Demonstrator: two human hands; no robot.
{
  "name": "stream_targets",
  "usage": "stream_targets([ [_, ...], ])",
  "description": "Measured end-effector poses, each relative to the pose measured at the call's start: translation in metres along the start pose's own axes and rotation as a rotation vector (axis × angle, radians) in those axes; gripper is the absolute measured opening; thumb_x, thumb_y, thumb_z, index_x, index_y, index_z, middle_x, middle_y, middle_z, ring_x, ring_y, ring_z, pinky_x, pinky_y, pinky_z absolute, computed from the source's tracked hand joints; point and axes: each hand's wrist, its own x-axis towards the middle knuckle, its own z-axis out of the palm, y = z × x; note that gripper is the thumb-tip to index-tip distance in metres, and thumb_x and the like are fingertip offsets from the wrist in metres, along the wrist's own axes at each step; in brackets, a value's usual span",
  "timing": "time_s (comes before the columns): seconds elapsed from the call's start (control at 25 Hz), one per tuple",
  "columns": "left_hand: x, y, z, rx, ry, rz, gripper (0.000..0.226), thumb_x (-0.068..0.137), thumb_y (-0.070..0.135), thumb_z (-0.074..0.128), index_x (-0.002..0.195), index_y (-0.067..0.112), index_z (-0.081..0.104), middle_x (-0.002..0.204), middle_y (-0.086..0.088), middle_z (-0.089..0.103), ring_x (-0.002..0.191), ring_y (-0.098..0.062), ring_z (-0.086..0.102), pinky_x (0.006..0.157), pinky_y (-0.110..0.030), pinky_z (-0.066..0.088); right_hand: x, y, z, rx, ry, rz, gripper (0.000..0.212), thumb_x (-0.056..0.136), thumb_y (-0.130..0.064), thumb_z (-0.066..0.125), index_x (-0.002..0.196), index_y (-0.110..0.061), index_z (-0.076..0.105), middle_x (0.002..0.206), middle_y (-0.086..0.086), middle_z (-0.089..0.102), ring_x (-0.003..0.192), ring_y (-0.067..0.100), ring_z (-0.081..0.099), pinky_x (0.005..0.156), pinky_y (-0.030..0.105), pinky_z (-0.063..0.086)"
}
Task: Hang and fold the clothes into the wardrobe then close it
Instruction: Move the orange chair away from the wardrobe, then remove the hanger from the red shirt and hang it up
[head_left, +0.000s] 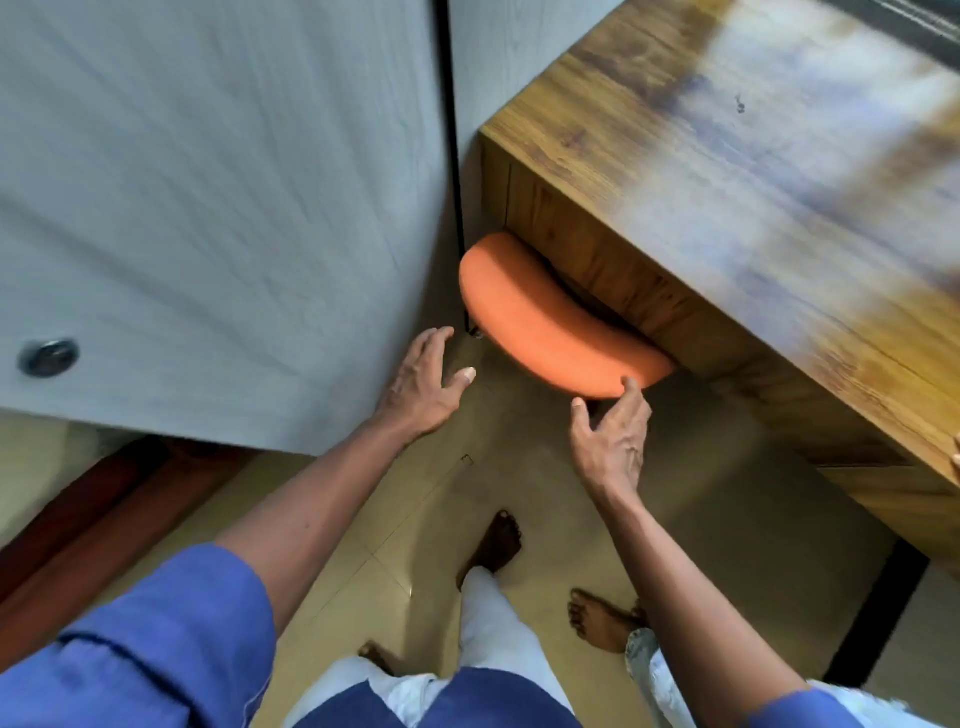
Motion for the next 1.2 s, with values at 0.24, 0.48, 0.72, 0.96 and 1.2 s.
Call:
stream_targets([
  [0.24,-0.119,-0.079,-0.033,0.094,0.019,0.215,0.069,0.099,0.051,0.053,0.159,0.030,0.027,0.168,0.002,0.025,0.149,-0.020,0.038,0.115,-0.045,0.043,-0.118,-0.020,0.028,-0.187,-0.141,-0.438,0.070,0.093,-0.034,0.063,0.154,-0.019,0.032,0.154,0.010,0.037,0.141,0.027,0.039,0.114,0.042,0.038],
  [0.48,-0.247,-0.182,-0.099,0.187,0.139,0.304,0.064,0.098,0.048,0.056,0.155,0.025,0.039,0.160,0.002,0.038,0.143,-0.020,0.045,0.113,-0.039,0.044,-0.249,-0.064,0.070,-0.184,-0.281,-0.765,0.062,0.093,-0.029,0.063,0.149,-0.025,0.038,0.146,-0.003,0.042,0.133,0.018,0.046,0.106,0.033,0.044],
  [0.72,-0.327,-0.280,-0.193,0.182,0.280,0.197,0.059,0.100,0.050,0.057,0.153,0.031,0.038,0.158,0.007,0.038,0.140,-0.018,0.048,0.109,-0.035,0.047,-0.345,-0.149,0.122,-0.207,-0.441,-0.980,0.050,0.092,-0.029,0.061,0.140,-0.032,0.044,0.131,-0.008,0.050,0.117,0.017,0.060,0.094,0.036,0.052],
  [0.96,-0.311,-0.334,-0.307,0.180,0.533,0.110,0.061,0.098,0.051,0.059,0.152,0.034,0.037,0.162,0.009,0.034,0.144,-0.017,0.042,0.106,-0.042,0.048,-0.364,-0.284,0.182,0.052,-0.469,-0.959,0.045,0.091,-0.027,0.065,0.134,-0.033,0.051,0.132,-0.010,0.055,0.106,0.006,0.061,0.088,0.038,0.057],
  [1.2,-0.251,-0.361,-0.419,0.341,0.548,0.111,0.081,0.091,0.072,0.036,0.158,0.027,0.030,0.166,-0.004,0.029,0.146,-0.027,0.042,0.108,-0.047,0.048,-0.317,-0.427,0.247,0.266,-0.376,-0.888,0.048,0.092,-0.022,0.069,0.137,-0.021,0.054,0.135,-0.002,0.055,0.113,0.011,0.057,0.099,0.034,0.050],
])
